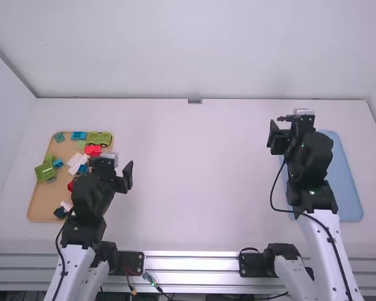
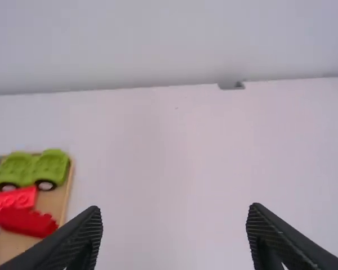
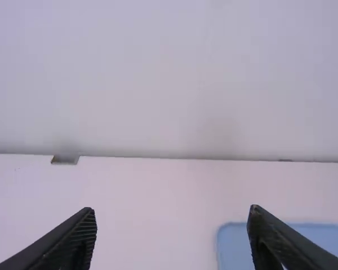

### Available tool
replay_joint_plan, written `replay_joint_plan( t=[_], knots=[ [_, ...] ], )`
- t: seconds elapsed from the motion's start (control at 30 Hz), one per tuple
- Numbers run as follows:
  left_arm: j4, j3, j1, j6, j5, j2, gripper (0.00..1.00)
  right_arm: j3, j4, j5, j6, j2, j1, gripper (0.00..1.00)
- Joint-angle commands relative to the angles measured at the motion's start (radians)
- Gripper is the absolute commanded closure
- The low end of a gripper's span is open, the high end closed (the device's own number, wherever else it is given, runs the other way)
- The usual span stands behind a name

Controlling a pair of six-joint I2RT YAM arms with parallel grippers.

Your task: Assemble lego blocks to make yellow taxi

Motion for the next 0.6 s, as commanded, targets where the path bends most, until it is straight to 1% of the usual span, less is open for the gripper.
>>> replay_joint_plan(
  t=[0.0,0.07,0.17,0.2,0.3,0.37,0.57],
  knots=[
    [-0.004,-0.058,-0.005,-0.006,-0.109,-0.063,0.38,-0.059,0.001,0.008,0.047,-0.06,-0.003,0.35],
    [-0.004,-0.096,-0.005,-0.006,-0.113,-0.101,0.42,-0.095,0.001,0.008,0.047,-0.096,-0.003,0.38],
    [-0.004,-0.179,-0.005,-0.006,-0.113,-0.184,0.5,-0.176,0.001,0.008,0.047,-0.176,-0.003,0.46],
    [-0.004,-0.185,-0.005,-0.006,-0.113,-0.19,0.51,-0.182,0.001,0.008,0.047,-0.182,-0.003,0.47],
    [-0.004,-0.27,-0.005,-0.006,-0.113,-0.275,0.59,-0.272,0.001,0.008,0.047,-0.272,-0.003,0.56],
    [-0.004,-0.299,-0.005,-0.006,-0.113,-0.315,0.63,-0.316,0.001,0.008,0.047,-0.317,-0.003,0.6],
    [-0.004,-0.299,-0.005,-0.006,-0.113,-0.422,0.74,-0.446,0.001,0.008,0.047,-0.446,-0.003,0.73]
  ],
)
